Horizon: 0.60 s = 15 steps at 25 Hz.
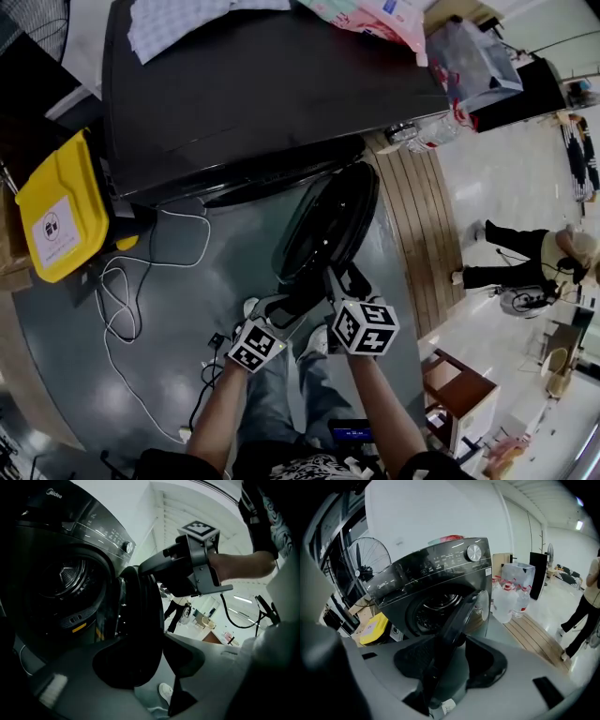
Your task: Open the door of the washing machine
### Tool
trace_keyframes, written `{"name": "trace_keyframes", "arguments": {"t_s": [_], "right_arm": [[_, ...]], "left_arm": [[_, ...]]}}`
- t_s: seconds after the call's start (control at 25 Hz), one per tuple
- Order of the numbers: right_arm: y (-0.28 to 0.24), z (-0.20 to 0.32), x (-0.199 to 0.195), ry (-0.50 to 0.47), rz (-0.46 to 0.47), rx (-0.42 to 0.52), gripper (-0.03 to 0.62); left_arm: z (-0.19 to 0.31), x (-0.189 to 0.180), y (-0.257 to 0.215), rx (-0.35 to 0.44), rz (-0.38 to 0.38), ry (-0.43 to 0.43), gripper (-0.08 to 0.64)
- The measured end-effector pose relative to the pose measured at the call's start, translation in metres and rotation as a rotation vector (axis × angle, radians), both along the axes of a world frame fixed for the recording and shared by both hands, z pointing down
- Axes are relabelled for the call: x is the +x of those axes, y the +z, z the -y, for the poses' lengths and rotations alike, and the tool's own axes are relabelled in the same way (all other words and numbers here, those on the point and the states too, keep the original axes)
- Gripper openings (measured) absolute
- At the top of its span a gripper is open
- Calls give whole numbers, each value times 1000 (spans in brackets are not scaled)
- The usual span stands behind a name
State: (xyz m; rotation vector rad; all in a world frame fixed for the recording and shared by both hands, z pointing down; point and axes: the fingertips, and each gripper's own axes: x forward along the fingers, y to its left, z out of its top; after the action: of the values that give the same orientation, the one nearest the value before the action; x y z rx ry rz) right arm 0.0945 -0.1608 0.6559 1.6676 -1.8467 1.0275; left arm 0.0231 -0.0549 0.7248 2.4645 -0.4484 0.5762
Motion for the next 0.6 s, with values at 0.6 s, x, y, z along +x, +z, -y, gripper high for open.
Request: {"name": "trace_keyframes", "arguments": {"t_s": [0.6], "right_arm": [[-2,-48,88,153,-48,-15,163]], "left_arm": [[115,-84,-42,40,-72,-573,107]]}}
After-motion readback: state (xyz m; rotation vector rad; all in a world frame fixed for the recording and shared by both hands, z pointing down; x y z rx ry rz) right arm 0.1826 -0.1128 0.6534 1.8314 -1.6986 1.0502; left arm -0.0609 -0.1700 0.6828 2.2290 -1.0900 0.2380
